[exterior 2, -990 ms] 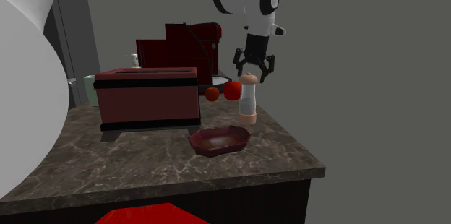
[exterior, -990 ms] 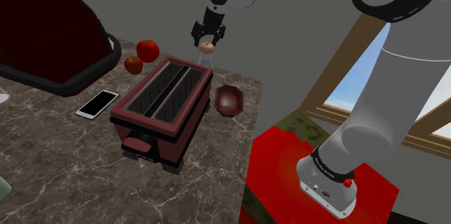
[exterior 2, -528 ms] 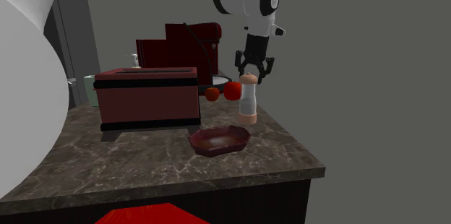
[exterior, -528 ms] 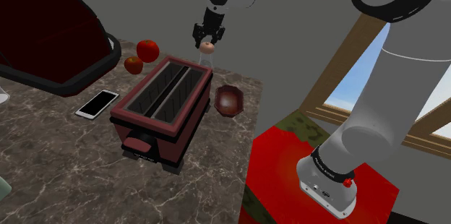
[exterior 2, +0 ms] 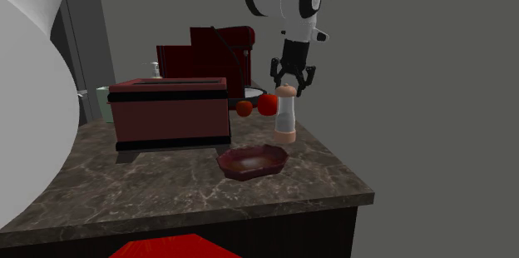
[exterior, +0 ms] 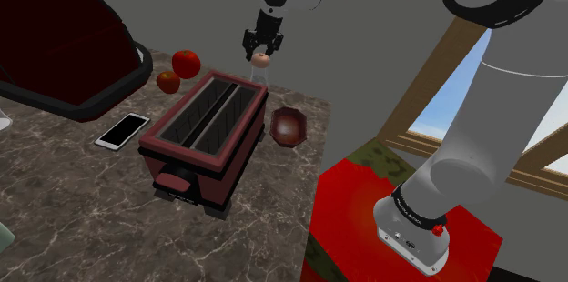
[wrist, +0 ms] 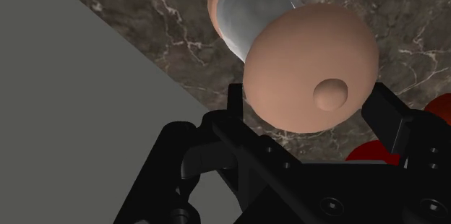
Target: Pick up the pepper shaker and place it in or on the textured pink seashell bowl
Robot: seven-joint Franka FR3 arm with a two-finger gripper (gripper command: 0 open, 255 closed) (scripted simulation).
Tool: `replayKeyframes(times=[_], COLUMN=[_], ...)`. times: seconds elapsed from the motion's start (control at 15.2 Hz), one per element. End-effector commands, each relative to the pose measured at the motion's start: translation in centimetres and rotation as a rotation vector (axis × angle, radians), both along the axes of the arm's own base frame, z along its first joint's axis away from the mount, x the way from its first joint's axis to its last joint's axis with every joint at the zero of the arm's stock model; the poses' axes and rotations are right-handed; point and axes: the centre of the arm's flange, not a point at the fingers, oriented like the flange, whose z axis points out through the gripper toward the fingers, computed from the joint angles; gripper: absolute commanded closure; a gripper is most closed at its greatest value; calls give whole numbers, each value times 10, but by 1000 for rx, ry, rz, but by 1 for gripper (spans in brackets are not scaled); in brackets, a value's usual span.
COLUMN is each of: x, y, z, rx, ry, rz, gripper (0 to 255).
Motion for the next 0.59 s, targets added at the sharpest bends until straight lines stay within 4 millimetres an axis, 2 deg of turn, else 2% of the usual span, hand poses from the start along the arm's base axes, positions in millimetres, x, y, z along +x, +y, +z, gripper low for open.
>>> replayKeyframes(times=[0.0, 0.53], x=[0, 0], y=[0, 0], z=[0, 42], rx=[0, 0], ry=[0, 0], rz=[0, 0], gripper=[255, 255])
